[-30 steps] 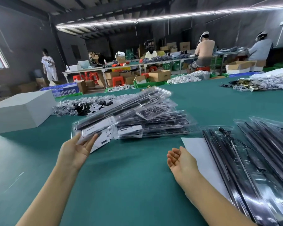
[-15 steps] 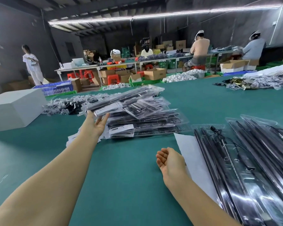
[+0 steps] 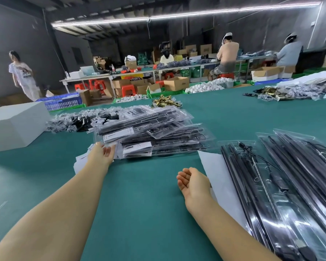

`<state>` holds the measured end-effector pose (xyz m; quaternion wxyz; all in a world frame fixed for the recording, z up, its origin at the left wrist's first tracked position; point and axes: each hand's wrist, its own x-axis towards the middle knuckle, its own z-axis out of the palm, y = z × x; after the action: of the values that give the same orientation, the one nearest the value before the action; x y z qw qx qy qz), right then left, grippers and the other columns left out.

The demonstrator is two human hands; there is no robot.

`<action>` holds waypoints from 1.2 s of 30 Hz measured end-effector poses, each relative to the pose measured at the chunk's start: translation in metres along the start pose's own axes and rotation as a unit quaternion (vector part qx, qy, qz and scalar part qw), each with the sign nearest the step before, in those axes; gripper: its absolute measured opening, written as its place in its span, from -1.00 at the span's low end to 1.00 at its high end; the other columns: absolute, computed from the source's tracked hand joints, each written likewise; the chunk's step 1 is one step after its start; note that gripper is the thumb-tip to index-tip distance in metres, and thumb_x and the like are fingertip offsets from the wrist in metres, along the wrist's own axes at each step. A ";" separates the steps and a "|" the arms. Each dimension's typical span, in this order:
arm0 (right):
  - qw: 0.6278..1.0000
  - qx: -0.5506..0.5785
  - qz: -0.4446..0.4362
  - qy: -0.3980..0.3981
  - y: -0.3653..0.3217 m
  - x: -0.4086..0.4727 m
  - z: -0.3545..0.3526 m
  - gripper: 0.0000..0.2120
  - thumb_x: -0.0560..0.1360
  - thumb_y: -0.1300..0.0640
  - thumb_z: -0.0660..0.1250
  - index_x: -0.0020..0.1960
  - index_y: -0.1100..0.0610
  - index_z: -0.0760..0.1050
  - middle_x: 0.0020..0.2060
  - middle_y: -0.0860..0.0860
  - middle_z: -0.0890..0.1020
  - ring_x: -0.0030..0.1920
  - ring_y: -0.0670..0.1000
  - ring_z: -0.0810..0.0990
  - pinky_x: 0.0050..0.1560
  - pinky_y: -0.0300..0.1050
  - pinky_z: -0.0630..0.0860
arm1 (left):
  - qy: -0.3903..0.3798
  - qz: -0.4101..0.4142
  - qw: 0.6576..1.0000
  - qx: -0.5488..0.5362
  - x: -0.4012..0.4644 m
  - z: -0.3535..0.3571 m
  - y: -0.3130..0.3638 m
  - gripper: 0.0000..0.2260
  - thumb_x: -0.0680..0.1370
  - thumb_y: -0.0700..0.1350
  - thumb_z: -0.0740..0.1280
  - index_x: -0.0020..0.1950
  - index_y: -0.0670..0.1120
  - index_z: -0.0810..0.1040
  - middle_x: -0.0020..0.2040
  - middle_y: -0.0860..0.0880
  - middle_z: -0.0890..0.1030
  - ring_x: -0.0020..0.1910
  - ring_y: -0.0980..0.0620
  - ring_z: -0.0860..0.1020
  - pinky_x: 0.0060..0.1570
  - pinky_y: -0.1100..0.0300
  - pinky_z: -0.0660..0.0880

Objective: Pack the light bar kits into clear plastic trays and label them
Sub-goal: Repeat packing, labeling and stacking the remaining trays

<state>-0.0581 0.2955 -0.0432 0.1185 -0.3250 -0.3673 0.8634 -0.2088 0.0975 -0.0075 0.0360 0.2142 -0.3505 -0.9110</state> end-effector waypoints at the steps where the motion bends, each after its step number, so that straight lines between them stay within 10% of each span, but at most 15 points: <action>1: 1.000 0.000 0.000 0.000 0.000 0.000 0.000 -0.78 0.59 0.28 0.12 -0.17 0.27 0.47 -0.35 0.12 0.55 -0.40 0.01 0.52 -0.41 -0.21 0.47 | 0.010 -0.009 0.998 -0.053 0.005 -0.001 0.002 -0.75 0.65 -0.26 0.16 -0.23 -0.08 0.32 -0.27 0.00 0.36 -0.34 0.13 0.46 0.21 0.46 0.36; 6: 1.000 -0.010 0.000 -0.001 0.000 0.000 0.000 -0.78 0.59 0.27 0.12 -0.15 0.27 0.47 -0.33 0.13 0.56 -0.39 0.02 0.53 -0.40 -0.21 0.48 | -0.017 0.014 0.982 0.190 0.016 -0.014 0.006 -0.70 0.67 -0.13 0.10 -0.25 0.10 0.29 -0.18 0.10 0.36 -0.24 0.32 0.31 0.06 0.47 0.31; 8: 1.000 -0.017 0.001 0.002 0.000 -0.001 0.000 -0.79 0.59 0.27 0.12 -0.14 0.27 0.48 -0.32 0.13 0.57 -0.38 0.02 0.54 -0.40 -0.20 0.49 | -0.001 0.064 0.992 0.108 0.009 -0.018 0.005 -0.72 0.68 -0.17 0.07 -0.22 -0.02 0.34 -0.18 0.01 0.44 -0.33 0.28 0.45 -0.20 0.42 0.42; 11: 1.000 -0.023 0.003 0.005 -0.001 -0.002 0.001 -0.79 0.58 0.27 0.12 -0.13 0.27 0.49 -0.32 0.13 0.57 -0.38 0.02 0.54 -0.41 -0.20 0.49 | 0.076 0.153 0.941 0.293 -0.023 -0.026 -0.013 -0.86 0.61 -0.24 0.07 -0.06 -0.15 0.40 -0.28 -0.04 0.48 -0.37 0.08 0.44 -0.32 0.26 0.38; 15: 0.999 -0.039 0.002 0.002 -0.002 -0.005 0.001 -0.81 0.57 0.27 0.13 -0.14 0.27 0.47 -0.31 0.14 0.56 -0.38 0.03 0.52 -0.41 -0.18 0.49 | -0.081 0.288 0.824 0.482 -0.074 -0.050 -0.048 -0.79 0.56 -0.30 0.18 -0.05 -0.07 0.56 -0.23 0.00 0.58 -0.22 0.02 0.51 -0.13 0.17 0.47; 18: 0.995 -0.088 -0.043 -0.034 -0.002 -0.014 0.006 -0.86 0.57 0.29 0.13 -0.13 0.26 0.42 -0.29 0.14 0.51 -0.38 0.02 0.51 -0.48 -0.19 0.52 | -0.139 0.361 0.761 0.522 -0.110 -0.068 -0.066 -0.74 0.53 -0.31 0.27 -0.16 0.05 0.58 -0.17 0.05 0.63 -0.18 0.23 0.55 -0.16 0.50 0.38; 22: 0.963 -0.197 -0.140 -0.122 -0.024 -0.033 0.014 -0.93 0.58 0.29 0.19 -0.08 0.20 0.39 -0.16 0.13 0.50 -0.40 -0.01 0.59 -0.48 -0.23 0.52 | -0.151 0.413 0.728 0.526 -0.126 -0.086 -0.068 -0.74 0.54 -0.35 0.29 -0.13 0.02 0.56 -0.15 0.10 0.58 -0.10 0.09 0.55 -0.13 0.45 0.39; 26: 0.844 -0.416 -0.332 -0.063 -0.090 -0.038 -0.009 -0.96 0.54 0.17 0.31 -0.04 0.12 0.46 -0.10 0.07 0.59 -0.28 0.00 0.65 -0.31 -0.06 0.59 | -0.166 0.465 0.667 0.557 -0.131 -0.092 -0.066 -0.86 0.54 -0.32 0.33 0.03 -0.13 0.60 -0.12 0.09 0.56 -0.08 -0.04 0.51 -0.05 0.20 0.40; 30: 0.557 -0.723 -0.327 0.245 -0.153 -0.011 -0.055 -0.63 0.52 0.04 0.31 0.24 0.19 0.39 0.21 0.26 0.48 0.25 0.31 0.40 0.19 0.22 0.41 | -0.237 0.521 0.558 0.601 -0.137 -0.092 -0.070 -0.84 0.46 -0.35 0.42 0.01 -0.20 0.62 -0.15 -0.02 0.58 -0.13 -0.08 0.51 -0.04 0.34 0.29; 33: 0.532 -0.772 -0.148 0.314 -0.179 0.008 -0.086 -0.34 0.53 -0.03 0.26 0.52 0.11 0.08 0.48 0.37 0.01 0.44 0.48 -0.05 0.35 0.52 0.00 | -0.256 0.525 0.536 0.610 -0.135 -0.092 -0.071 -0.85 0.43 -0.36 0.44 -0.04 -0.20 0.63 -0.16 -0.03 0.59 -0.14 -0.10 0.52 -0.04 0.33 0.30; 36: 0.549 -0.772 -0.042 0.317 -0.178 0.019 -0.109 -0.19 0.54 -0.10 0.26 0.56 0.11 -0.16 0.47 0.41 -0.11 0.44 0.50 -0.05 0.37 0.48 0.00 | -0.250 0.506 0.557 0.610 -0.131 -0.092 -0.072 -0.88 0.47 -0.32 0.42 -0.03 -0.18 0.62 -0.13 -0.01 0.59 -0.09 -0.07 0.51 -0.04 0.34 0.28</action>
<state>-0.0083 0.4894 0.0181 -0.0332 -0.5289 -0.8440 0.0827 -0.0459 0.1226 -0.0676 0.2630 -0.2636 -0.8679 -0.3286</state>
